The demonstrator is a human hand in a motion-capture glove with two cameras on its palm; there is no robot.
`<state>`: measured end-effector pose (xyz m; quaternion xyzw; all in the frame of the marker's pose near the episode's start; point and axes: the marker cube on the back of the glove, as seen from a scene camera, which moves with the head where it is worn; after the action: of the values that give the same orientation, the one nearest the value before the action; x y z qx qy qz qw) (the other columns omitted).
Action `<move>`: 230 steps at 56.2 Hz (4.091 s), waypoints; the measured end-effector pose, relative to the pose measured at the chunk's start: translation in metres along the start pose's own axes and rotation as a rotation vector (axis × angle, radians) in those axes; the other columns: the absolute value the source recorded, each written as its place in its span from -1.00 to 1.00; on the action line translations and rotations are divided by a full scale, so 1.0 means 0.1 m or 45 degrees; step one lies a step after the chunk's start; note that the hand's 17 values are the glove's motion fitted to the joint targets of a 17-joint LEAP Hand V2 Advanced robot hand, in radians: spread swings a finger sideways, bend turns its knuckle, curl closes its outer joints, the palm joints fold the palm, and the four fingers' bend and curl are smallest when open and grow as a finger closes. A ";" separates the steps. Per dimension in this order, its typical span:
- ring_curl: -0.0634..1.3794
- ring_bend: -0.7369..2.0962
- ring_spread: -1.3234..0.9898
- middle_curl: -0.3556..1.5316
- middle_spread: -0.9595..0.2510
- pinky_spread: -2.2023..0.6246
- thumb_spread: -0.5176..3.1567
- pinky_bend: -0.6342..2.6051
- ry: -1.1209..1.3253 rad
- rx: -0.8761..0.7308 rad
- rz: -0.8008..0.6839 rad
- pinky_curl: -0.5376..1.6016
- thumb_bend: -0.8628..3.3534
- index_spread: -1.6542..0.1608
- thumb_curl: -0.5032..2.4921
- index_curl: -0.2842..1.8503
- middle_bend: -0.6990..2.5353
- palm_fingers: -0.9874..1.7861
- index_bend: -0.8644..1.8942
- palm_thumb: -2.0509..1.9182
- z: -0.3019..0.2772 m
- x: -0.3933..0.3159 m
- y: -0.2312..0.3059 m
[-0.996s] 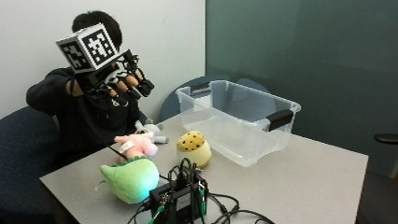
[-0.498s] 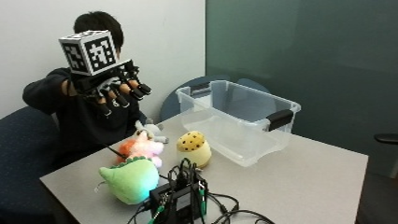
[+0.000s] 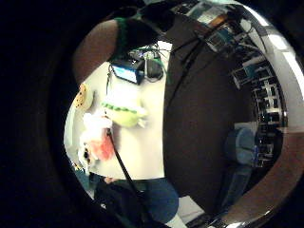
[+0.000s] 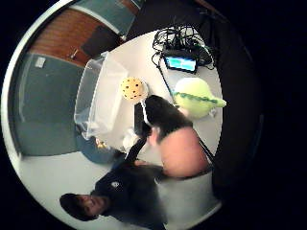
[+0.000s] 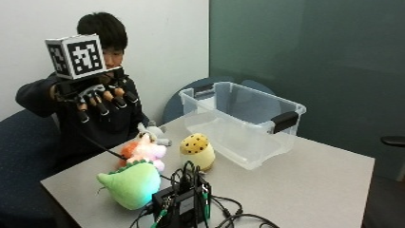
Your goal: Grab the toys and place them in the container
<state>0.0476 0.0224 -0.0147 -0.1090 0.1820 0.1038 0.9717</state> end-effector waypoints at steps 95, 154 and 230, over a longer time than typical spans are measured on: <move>-0.41 -0.07 0.11 -0.48 0.53 0.47 -0.02 0.13 -0.145 -0.339 -0.494 -0.10 -0.49 0.51 -0.35 -0.55 -0.46 -0.16 -0.28 0.33 2.20 -0.82 0.51; -0.26 -0.14 0.00 -0.27 0.43 0.45 -0.12 0.21 -0.283 -0.032 -0.789 -0.11 -0.61 0.51 -0.27 -0.48 -0.50 -0.54 -0.22 0.29 0.22 -4.08 -0.38; -0.23 0.27 -0.13 -0.23 0.24 0.34 -0.05 0.11 -0.189 -0.079 -0.489 -0.16 -0.48 0.49 -0.32 -0.55 -0.31 0.31 -0.30 0.44 1.93 -2.00 -0.93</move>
<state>-0.0483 -0.0509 0.2521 -0.1636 0.0826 -0.0700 0.9806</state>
